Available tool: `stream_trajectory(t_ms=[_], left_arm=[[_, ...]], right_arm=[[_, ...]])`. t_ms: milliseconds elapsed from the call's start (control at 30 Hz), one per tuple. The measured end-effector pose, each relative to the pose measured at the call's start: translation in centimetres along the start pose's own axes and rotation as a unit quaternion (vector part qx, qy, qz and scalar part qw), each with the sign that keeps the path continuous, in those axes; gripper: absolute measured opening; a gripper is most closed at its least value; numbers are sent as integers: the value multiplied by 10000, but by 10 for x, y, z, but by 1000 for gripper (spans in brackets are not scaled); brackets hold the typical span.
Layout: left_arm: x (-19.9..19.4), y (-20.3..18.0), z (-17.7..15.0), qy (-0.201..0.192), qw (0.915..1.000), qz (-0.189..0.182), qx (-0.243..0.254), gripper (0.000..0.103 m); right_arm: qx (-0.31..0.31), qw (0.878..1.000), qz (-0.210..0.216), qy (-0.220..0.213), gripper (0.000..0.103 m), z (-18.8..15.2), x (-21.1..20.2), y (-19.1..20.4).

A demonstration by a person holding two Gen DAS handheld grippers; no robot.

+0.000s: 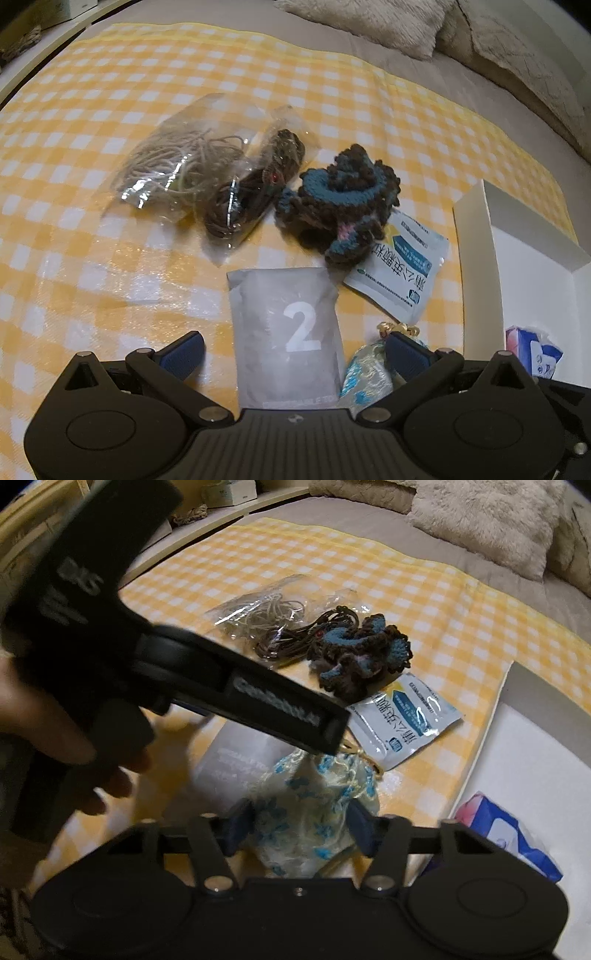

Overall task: Organize soft objects
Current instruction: 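Grasp the grey pouch with the left tool while the right tool grasps the floral pouch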

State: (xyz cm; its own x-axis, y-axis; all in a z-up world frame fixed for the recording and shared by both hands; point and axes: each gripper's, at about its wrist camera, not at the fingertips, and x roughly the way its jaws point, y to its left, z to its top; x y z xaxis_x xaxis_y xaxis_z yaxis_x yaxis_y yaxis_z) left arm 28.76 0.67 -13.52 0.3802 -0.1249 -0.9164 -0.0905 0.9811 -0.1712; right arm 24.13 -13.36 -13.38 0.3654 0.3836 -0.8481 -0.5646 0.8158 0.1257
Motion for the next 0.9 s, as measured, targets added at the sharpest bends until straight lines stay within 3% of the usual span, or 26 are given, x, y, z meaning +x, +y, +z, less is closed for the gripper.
stream_trajectory(t_ms=[67,167,400,500,767,833,900], left_arm=[[2,-2,-1,16,10000,11,42,103],[4,-3,-3,-3,9999,75,144,103],[9,-7,-7,-84,9992,202,322,102],[11,-13,-11,-105,9975,321,616,101],[19,-32,-29,-91,9833,532,1741,92],[18,-33,-31,-123,9818,532,1820,87],[17,-32,-31,-140,9812,513,1858,83]], right_arm=[[-15,10000,-37,9,29,-1,-4,-2],[26,10000,38,29,20,-5,-12,-7],[-191,9996,226,41,13,-21,-31,-8],[-299,9986,422,50,12,-27,-40,-8],[-264,9968,739,181,14,-37,-45,-7],[-151,9967,762,233,22,-37,-41,-7],[-108,9970,721,276,36,-38,-35,-5]])
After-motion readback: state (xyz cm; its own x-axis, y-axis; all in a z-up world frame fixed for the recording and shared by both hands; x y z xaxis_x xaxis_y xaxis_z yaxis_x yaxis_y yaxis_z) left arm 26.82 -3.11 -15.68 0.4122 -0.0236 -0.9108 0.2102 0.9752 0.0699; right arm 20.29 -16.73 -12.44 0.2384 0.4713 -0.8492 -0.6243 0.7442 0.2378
